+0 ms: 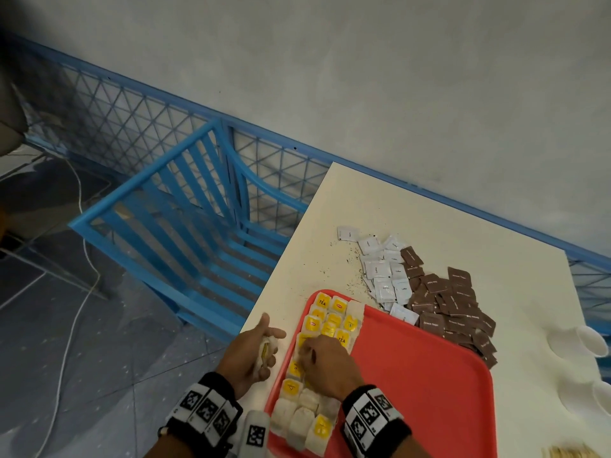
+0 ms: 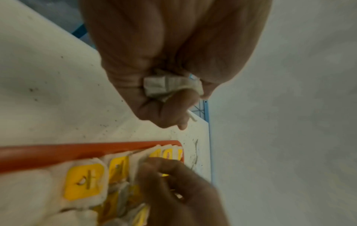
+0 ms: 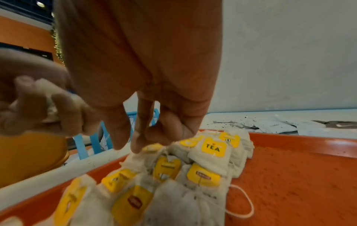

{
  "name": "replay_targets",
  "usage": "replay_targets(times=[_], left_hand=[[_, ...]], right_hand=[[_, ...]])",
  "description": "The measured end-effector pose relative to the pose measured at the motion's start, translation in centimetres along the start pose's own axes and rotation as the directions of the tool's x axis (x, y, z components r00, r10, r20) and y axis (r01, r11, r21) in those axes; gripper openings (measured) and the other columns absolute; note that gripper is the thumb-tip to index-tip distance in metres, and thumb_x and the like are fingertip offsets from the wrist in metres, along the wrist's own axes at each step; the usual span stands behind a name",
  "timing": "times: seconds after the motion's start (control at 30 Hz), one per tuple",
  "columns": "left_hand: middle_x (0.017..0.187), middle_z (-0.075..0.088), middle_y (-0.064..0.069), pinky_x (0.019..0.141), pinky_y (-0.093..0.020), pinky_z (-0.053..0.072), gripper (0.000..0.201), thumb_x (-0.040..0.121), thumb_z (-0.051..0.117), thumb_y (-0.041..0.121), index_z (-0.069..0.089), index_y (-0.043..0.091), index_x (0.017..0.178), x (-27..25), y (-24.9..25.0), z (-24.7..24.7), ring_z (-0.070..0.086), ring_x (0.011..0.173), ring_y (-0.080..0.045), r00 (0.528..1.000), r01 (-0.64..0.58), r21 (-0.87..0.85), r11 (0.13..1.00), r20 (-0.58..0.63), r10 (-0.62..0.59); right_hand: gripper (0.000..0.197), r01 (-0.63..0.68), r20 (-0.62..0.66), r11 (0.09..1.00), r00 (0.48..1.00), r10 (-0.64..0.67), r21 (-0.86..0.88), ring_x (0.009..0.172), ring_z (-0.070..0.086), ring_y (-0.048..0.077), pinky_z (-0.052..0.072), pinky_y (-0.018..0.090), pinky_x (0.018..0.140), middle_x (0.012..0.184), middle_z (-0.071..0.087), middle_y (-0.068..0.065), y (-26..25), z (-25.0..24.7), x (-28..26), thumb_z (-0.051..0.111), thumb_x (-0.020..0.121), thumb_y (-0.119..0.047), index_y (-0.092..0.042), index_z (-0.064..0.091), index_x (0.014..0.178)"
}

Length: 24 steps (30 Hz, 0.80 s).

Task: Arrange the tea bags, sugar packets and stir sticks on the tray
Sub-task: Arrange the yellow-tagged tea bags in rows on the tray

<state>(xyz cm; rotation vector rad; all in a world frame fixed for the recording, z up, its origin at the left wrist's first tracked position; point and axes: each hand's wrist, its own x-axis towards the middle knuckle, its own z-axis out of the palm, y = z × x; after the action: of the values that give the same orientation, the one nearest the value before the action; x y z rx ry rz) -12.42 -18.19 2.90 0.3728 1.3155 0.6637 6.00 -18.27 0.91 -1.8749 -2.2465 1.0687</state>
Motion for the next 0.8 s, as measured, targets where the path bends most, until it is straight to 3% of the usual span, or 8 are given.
replay_targets(times=[0.1, 0.2, 0.27, 0.4, 0.47, 0.57, 0.67, 0.8], left_hand=[[0.066, 0.054, -0.006, 0.039, -0.019, 0.039, 0.055, 0.101, 0.041, 0.053, 0.065, 0.003, 0.108, -0.5, 0.5, 0.4, 0.05, 0.051, -0.013, 0.998, 0.045, -0.189, 0.981, 0.052, -0.036], [0.067, 0.053, -0.01, 0.041, -0.02, 0.044, 0.054, 0.1, 0.044, 0.051, 0.066, 0.002, 0.101, -1.1, 1.1, 1.5, 0.054, 0.052, -0.016, 0.994, 0.071, -0.311, 0.948, 0.105, -0.04], [0.073, 0.054, -0.014, 0.048, -0.026, 0.048, 0.055, 0.098, 0.048, 0.052, 0.067, 0.001, 0.101, -1.2, 1.3, 2.6, 0.057, 0.057, -0.022, 0.985, 0.098, -0.367, 0.925, 0.167, -0.038], [0.084, 0.058, -0.017, 0.071, -0.038, 0.05, 0.04, 0.094, 0.059, 0.041, 0.069, 0.003, 0.101, -1.8, 1.4, 6.2, 0.059, 0.075, -0.03, 0.962, 0.125, -0.389, 0.913, 0.274, -0.015], [0.078, 0.058, -0.015, 0.062, -0.035, 0.051, 0.028, 0.09, 0.06, 0.03, 0.067, 0.005, 0.1, -2.4, 1.3, 8.4, 0.058, 0.066, -0.027, 0.955, 0.121, -0.382, 0.916, 0.296, -0.003], [0.083, 0.058, -0.017, 0.064, -0.036, 0.053, 0.027, 0.084, 0.062, 0.016, 0.06, 0.003, 0.107, -3.0, 0.9, 11.0, 0.058, 0.072, -0.027, 0.963, 0.099, -0.41, 0.907, 0.268, 0.016], [0.093, 0.058, -0.021, 0.072, -0.041, 0.049, 0.024, 0.077, 0.064, 0.01, 0.061, 0.0, 0.099, -3.6, 0.4, 13.0, 0.056, 0.086, -0.032, 0.967, 0.125, -0.455, 0.882, 0.253, -0.007], [0.083, 0.059, -0.018, 0.049, -0.03, 0.053, 0.027, 0.084, 0.06, 0.022, 0.06, -0.001, 0.099, -4.4, 0.1, 15.3, 0.059, 0.068, -0.024, 0.951, 0.141, -0.432, 0.891, 0.308, -0.002]], right_hand=[[0.023, -0.01, -0.027, 1.0, 1.0, 0.01, 0.006, 0.101, 0.059, 0.024, 0.05, 0.038, 0.084, 0.11, 0.065, 0.006, -0.2, -0.7, -0.7, 0.051, 0.096, -0.028, -0.015, 0.067, 0.108], [0.014, 0.127, -0.258, 0.967, 0.964, -0.068, 0.22, 0.073, 0.057, 0.008, 0.049, 0.029, 0.071, 0.083, 0.067, -0.004, -1.5, -3.8, -2.9, 0.06, 0.094, -0.026, -0.02, 0.072, 0.092], [0.012, 0.233, -0.338, 0.906, 0.935, -0.109, 0.353, 0.065, 0.052, 0.008, 0.042, 0.019, 0.062, 0.072, 0.062, -0.008, -2.9, -6.0, -4.9, 0.067, 0.09, -0.031, -0.023, 0.071, 0.082], [0.032, 0.228, -0.273, 0.958, 0.946, -0.176, 0.175, 0.073, 0.047, 0.006, 0.039, 0.018, 0.065, 0.081, 0.049, -0.015, -3.7, -7.1, -7.6, 0.067, 0.08, -0.057, -0.026, 0.061, 0.086], [0.025, 0.189, -0.312, 0.978, 0.937, -0.154, 0.086, 0.074, 0.044, 0.006, 0.037, 0.02, 0.065, 0.084, 0.048, -0.011, -2.7, -7.0, -8.1, 0.062, 0.086, -0.05, -0.025, 0.057, 0.084], [0.013, 0.197, -0.404, 0.949, 0.911, -0.085, 0.245, 0.067, 0.047, 0.005, 0.032, 0.016, 0.06, 0.074, 0.054, -0.011, -0.8, -8.2, -9.2, 0.066, 0.087, -0.032, -0.022, 0.064, 0.079], [0.008, 0.185, -0.372, 0.793, 0.927, 0.056, 0.58, 0.06, 0.047, 0.003, 0.037, 0.02, 0.057, 0.065, 0.058, -0.01, 1.1, -10.2, -11.1, 0.071, 0.087, -0.021, -0.018, 0.071, 0.08], [0.01, 0.101, -0.221, 0.539, 0.962, 0.163, 0.836, 0.056, 0.05, 0.009, 0.038, 0.018, 0.053, 0.066, 0.063, 0.0, 3.3, -12.2, -13.2, 0.069, 0.091, -0.013, -0.003, 0.071, 0.089]])
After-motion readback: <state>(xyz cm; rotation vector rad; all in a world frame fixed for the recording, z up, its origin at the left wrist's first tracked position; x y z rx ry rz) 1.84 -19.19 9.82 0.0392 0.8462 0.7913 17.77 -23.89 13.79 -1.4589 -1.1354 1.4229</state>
